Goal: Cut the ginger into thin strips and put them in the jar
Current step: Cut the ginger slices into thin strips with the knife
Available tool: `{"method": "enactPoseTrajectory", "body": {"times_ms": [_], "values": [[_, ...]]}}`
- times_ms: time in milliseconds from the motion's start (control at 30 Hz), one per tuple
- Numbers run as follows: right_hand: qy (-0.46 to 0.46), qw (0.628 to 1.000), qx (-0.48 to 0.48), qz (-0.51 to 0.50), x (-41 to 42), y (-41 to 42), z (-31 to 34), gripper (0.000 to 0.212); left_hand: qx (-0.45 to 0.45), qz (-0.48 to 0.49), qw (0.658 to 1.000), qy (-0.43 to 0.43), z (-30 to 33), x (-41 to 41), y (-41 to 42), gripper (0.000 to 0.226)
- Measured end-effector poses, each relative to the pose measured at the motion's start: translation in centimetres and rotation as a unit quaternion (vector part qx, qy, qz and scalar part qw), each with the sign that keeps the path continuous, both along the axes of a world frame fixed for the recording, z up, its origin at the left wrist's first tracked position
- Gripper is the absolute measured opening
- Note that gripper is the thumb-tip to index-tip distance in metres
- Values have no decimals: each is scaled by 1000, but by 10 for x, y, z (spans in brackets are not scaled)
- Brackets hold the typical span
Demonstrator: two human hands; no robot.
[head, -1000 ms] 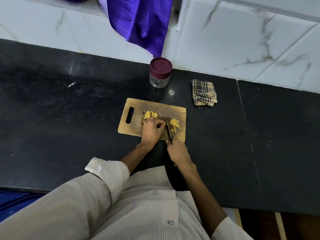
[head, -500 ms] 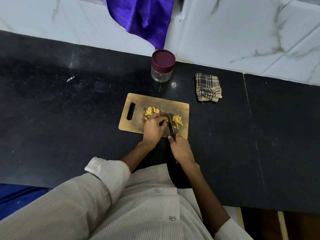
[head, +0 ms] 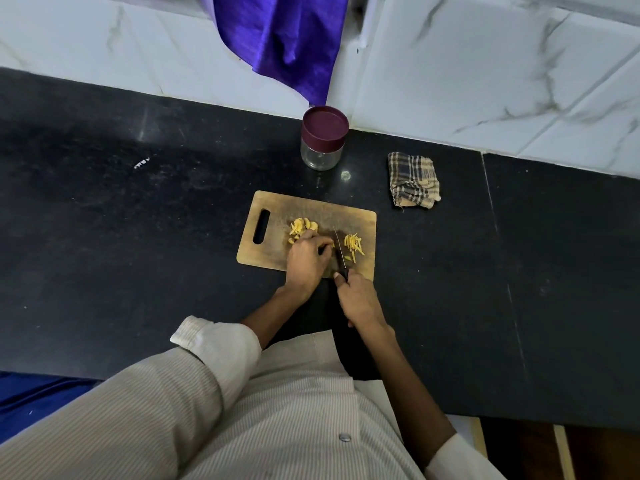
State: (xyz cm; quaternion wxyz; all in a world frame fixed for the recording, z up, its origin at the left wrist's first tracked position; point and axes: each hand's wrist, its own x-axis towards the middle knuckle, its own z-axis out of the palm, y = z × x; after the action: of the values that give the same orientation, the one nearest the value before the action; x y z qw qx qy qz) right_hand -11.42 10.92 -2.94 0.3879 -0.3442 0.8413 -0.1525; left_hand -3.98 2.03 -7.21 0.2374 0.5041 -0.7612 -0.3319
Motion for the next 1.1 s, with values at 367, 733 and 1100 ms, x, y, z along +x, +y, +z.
{"method": "enactPoseTrajectory", "body": {"times_ms": [367,733,1100], "values": [[42,999,19,2,4,-4,-5,30,-11,-2,1000,7,-3,1,1,19],[55,996,70,-3,10,-8,-6,30,-26,-21,999,1,-5,2,6,19],[-56,996,0,-76,0,8,-14,32,-37,-14,999,-37,-2,-2,10,19]]}}
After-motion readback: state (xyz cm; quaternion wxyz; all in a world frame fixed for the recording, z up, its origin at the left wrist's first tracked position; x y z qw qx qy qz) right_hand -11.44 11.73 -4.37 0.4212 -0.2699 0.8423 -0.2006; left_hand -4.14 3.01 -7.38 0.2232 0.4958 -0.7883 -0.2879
